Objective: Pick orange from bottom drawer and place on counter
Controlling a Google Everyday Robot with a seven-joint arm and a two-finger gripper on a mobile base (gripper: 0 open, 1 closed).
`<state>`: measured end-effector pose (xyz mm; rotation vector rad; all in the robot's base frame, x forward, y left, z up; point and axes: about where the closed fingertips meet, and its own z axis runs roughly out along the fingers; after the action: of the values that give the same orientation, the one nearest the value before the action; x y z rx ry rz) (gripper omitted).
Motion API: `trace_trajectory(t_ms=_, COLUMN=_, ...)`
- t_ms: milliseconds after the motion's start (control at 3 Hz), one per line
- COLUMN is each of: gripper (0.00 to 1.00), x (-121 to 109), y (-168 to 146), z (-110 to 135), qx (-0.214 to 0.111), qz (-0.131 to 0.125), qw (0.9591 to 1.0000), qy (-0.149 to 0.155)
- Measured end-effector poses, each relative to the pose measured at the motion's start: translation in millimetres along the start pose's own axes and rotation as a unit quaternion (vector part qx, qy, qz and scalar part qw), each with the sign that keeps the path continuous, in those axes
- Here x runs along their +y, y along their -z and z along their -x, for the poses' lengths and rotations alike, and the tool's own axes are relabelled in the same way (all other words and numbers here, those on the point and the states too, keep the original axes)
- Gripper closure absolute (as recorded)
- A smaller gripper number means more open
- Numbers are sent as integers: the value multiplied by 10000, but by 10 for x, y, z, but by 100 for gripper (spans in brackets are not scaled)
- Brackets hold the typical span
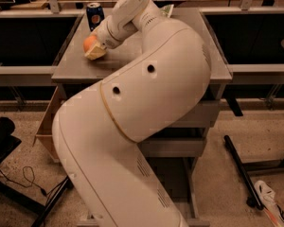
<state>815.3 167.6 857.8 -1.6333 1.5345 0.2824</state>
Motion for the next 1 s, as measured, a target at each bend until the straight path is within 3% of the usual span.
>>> trace_trajectory(t_ms=1000, gripper=12, x=-3, y=5, z=3, qx=0, qz=-2, qw=10000, qy=1)
